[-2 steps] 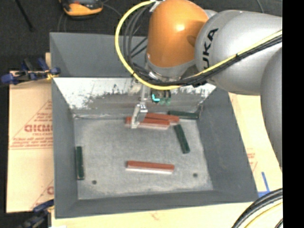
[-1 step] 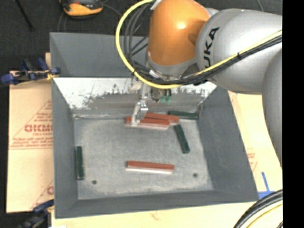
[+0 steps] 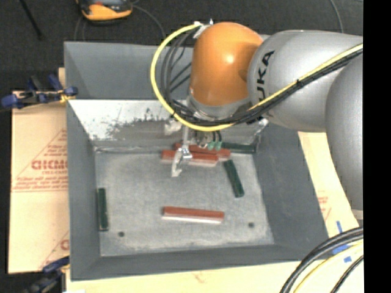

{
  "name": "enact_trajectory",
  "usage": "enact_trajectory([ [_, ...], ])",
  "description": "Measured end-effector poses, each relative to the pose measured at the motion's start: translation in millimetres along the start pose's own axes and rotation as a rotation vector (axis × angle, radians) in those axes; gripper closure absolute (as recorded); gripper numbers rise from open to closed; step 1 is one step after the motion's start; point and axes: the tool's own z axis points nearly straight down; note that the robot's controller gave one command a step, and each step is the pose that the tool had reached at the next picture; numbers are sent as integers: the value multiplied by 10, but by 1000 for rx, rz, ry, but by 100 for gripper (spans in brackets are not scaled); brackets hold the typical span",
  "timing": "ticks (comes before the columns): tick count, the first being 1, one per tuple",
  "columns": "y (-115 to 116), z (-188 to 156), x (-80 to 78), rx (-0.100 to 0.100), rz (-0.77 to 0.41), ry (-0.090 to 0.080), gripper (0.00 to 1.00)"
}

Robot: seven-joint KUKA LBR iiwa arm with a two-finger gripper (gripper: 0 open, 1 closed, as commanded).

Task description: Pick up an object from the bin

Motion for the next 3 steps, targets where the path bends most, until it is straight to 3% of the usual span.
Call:
enact_trajectory([
  [1, -268, 567, 343, 0, -96, 10, 0],
  [2, -278, 511, 518, -2, -39, 7, 0],
  [3, -299, 1052, 870, 0, -142, 2, 0],
])
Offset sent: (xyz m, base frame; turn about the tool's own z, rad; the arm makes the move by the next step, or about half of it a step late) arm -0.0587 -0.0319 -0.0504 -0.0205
